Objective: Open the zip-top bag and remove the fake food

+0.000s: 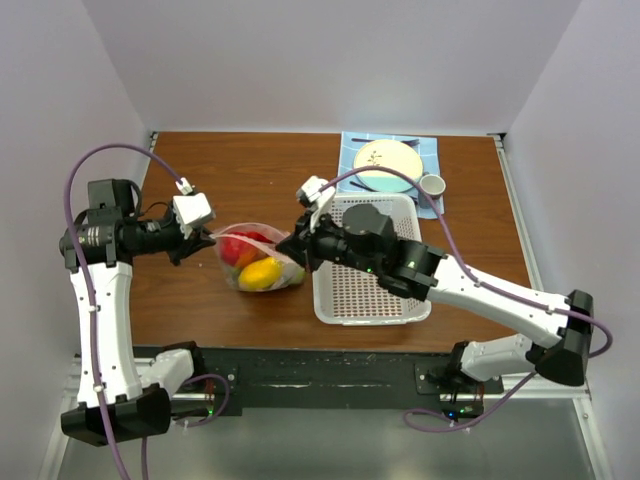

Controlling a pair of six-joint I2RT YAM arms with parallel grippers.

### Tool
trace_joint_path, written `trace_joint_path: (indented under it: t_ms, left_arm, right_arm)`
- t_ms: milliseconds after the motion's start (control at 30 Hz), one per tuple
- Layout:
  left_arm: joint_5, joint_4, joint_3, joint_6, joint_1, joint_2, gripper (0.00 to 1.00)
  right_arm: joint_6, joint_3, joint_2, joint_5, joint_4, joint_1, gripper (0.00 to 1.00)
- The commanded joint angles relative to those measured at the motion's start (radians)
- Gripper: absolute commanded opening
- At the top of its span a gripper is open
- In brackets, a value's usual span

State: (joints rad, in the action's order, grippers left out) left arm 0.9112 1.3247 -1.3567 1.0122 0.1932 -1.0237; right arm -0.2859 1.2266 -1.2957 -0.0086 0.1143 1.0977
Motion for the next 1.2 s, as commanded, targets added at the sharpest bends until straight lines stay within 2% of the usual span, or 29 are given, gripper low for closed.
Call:
trace_joint_path:
  t_ms: [0, 300, 767, 800, 867, 933, 1033, 1133, 1167]
  left_arm:
    - [0.020, -0.009, -0.036, -0.020, -0.012, 0.031, 0.00]
    - [0.009, -0.007, -0.038, -0.044, -0.041, 0.083, 0.00]
    - [0.048, -0.007, 0.014, -0.139, -0.150, 0.155, 0.00]
    - [0.051, -0.007, 0.028, -0.149, -0.162, 0.160, 0.05]
    - [0.054, -0.007, 0.034, -0.159, -0.173, 0.163, 0.43]
    - [0.055, -0.007, 0.024, -0.181, -0.179, 0.160, 0.70]
    - [0.046, -0.010, -0.022, -0.205, -0.179, 0.126, 0.75]
    - [0.017, -0.038, -0.102, -0.268, -0.179, 0.076, 0.76]
    - [-0.020, -0.098, -0.111, -0.288, -0.179, 0.070, 0.76]
  right_arm:
    - [-0.029, 0.033, -0.034, 0.041, -0.013, 0.036, 0.00]
    - [-0.021, 0.077, -0.082, 0.189, -0.008, 0.036, 0.00]
    - [-0.041, 0.111, -0.151, 0.246, -0.039, 0.034, 0.00]
    - [-0.039, 0.116, -0.158, 0.245, -0.038, 0.036, 0.00]
    - [-0.033, 0.135, -0.174, 0.237, -0.027, 0.036, 0.00]
    - [-0.030, 0.145, -0.175, 0.231, -0.010, 0.036, 0.00]
    - [-0.024, 0.130, -0.152, 0.231, 0.016, 0.044, 0.00]
    - [-0.029, 0.093, -0.129, 0.225, 0.045, 0.054, 0.00]
    - [-0.029, 0.085, -0.129, 0.225, 0.059, 0.060, 0.00]
